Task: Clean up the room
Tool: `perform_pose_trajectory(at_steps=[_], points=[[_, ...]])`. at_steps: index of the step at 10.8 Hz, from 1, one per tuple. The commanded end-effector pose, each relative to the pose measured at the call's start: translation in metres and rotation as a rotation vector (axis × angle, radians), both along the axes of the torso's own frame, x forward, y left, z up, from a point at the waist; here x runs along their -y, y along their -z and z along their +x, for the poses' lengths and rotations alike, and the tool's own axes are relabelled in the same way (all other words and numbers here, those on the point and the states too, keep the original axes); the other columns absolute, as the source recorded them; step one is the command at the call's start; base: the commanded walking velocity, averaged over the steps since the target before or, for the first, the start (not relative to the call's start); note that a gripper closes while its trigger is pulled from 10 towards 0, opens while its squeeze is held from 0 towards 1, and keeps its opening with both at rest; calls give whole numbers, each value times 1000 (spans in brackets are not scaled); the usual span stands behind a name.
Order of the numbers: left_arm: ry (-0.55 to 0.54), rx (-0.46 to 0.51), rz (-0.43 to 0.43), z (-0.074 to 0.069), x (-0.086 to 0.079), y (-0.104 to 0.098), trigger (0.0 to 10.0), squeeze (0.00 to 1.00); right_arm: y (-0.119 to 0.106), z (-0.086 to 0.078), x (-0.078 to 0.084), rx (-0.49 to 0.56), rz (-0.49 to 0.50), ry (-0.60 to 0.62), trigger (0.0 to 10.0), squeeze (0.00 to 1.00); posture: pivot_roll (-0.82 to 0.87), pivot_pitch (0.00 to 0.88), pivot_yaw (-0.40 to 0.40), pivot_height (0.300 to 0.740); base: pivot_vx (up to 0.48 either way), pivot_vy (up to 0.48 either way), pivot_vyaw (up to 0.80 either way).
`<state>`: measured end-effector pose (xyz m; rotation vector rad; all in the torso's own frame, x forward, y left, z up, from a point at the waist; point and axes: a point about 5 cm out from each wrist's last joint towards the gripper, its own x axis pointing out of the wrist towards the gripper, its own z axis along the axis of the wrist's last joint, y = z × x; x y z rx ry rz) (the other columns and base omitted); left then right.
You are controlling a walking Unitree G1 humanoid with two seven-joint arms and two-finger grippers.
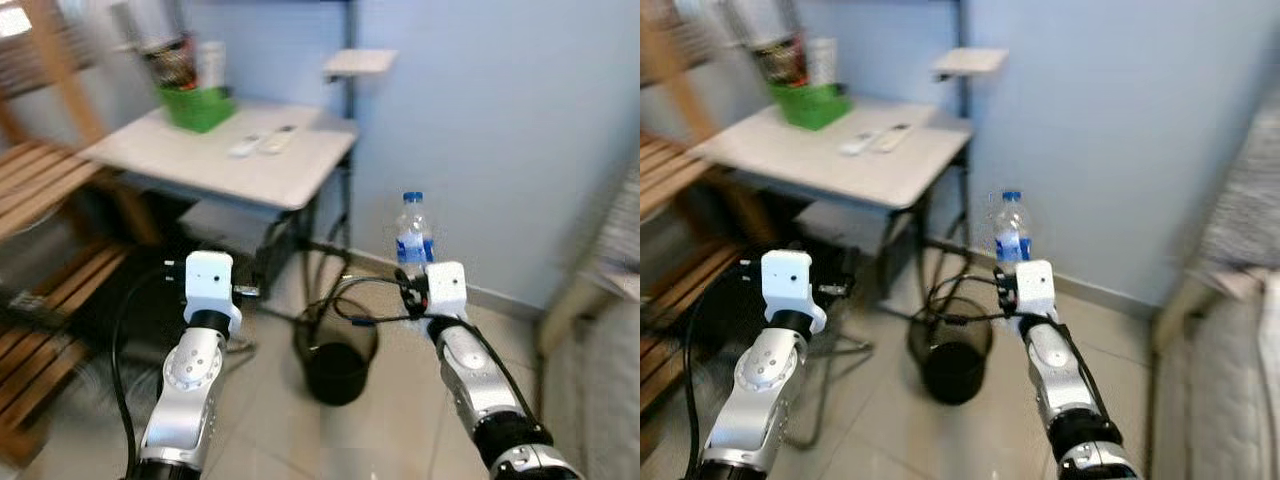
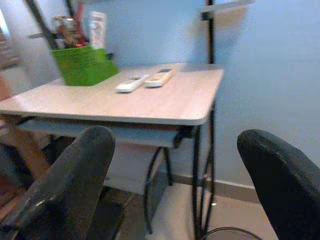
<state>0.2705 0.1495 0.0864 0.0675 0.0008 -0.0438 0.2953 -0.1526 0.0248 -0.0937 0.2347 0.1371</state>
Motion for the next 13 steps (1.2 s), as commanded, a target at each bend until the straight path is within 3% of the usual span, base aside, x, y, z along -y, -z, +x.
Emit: perform_pose_trajectory(at_steps=[1, 5, 8, 10, 12, 13], points=[[2, 7, 1, -1, -2, -2, 10000, 0, -8, 6, -6, 31, 1, -23, 10000, 0, -61, 0, 110, 740, 454, 0, 0], [17, 2, -14, -3, 1, -1, 10000, 0, -2, 5, -10, -3, 5, -38, 10000, 0, -57, 0, 111, 740, 448, 0, 0], [89, -42, 43, -3, 13, 1, 10000, 0, 27, -7, -13, -203, 22, -39, 10000, 0, -30, 0, 119, 740, 0, 0, 0], [258, -45, 56, -7, 31, -7, 10000, 0, 42, -17, -21, -306, -22, -67, 10000, 0, 24, 23, 112, 740, 0, 0, 0], [488, -144, 80, -24, 57, 0, 10000, 0, 58, -33, -34, -412, -58, -126, 10000, 0, 67, 65, 125, 740, 0, 0, 0], [531, -186, 71, -35, 59, 5, 10000, 0, 64, -40, -46, -458, -59, -157, 10000, 0, 83, 91, 127, 740, 0, 0, 0]])
